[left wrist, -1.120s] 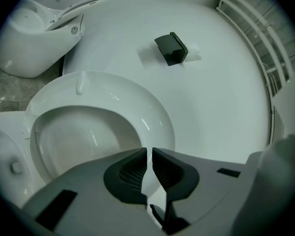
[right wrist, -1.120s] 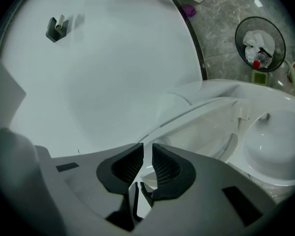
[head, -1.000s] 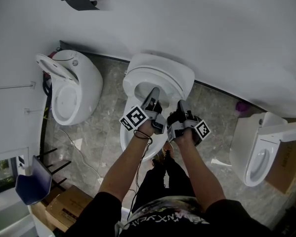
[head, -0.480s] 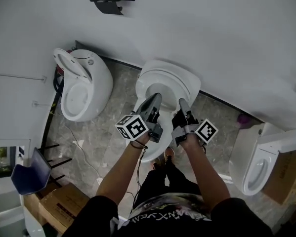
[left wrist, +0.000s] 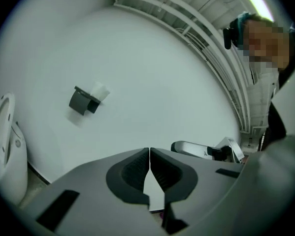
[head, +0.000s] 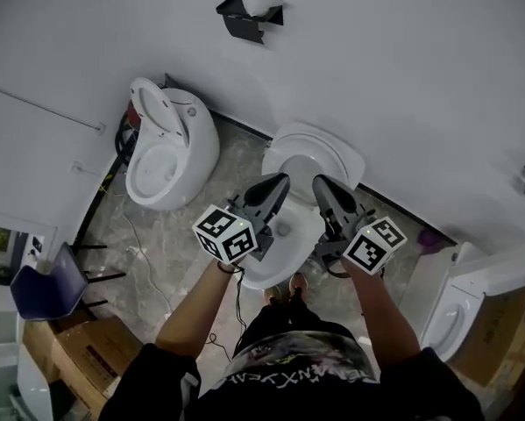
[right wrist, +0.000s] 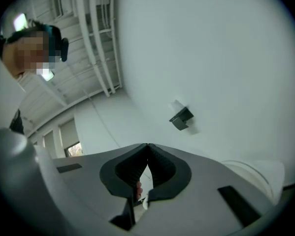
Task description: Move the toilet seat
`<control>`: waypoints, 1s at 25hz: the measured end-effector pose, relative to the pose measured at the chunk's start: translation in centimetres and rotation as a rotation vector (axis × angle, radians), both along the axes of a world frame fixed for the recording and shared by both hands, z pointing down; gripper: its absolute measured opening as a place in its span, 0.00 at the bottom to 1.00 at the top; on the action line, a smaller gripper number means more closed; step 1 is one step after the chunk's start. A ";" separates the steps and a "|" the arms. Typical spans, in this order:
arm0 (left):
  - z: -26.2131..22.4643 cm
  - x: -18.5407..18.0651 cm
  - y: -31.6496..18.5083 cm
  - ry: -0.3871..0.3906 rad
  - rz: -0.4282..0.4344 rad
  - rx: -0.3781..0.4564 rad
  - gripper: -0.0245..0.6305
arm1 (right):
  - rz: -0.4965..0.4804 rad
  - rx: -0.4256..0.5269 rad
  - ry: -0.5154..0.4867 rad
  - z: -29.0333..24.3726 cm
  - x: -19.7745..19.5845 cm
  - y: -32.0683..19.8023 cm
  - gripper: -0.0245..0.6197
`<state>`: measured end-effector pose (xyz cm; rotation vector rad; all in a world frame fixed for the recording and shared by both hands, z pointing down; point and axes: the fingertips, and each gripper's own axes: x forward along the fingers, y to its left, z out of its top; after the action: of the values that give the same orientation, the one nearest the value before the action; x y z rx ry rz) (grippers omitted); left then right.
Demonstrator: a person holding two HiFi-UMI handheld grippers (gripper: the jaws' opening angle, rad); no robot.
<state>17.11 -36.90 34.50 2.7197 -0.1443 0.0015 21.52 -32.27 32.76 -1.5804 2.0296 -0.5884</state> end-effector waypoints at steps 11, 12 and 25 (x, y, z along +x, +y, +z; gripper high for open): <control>-9.5 -5.7 3.1 -0.037 0.033 0.319 0.08 | -0.128 0.045 0.528 -8.7 -7.8 2.5 0.05; -10.1 -6.4 3.3 -0.037 0.031 0.333 0.08 | -0.135 0.048 0.558 -9.2 -8.3 2.7 0.05; -11.7 -11.4 3.9 -0.069 -0.012 0.413 0.08 | -0.180 0.082 0.735 -10.5 -12.1 3.1 0.04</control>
<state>5.72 -33.02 22.80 3.1325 -0.2010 0.0701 9.44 -29.19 22.30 -1.7333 2.6961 0.0496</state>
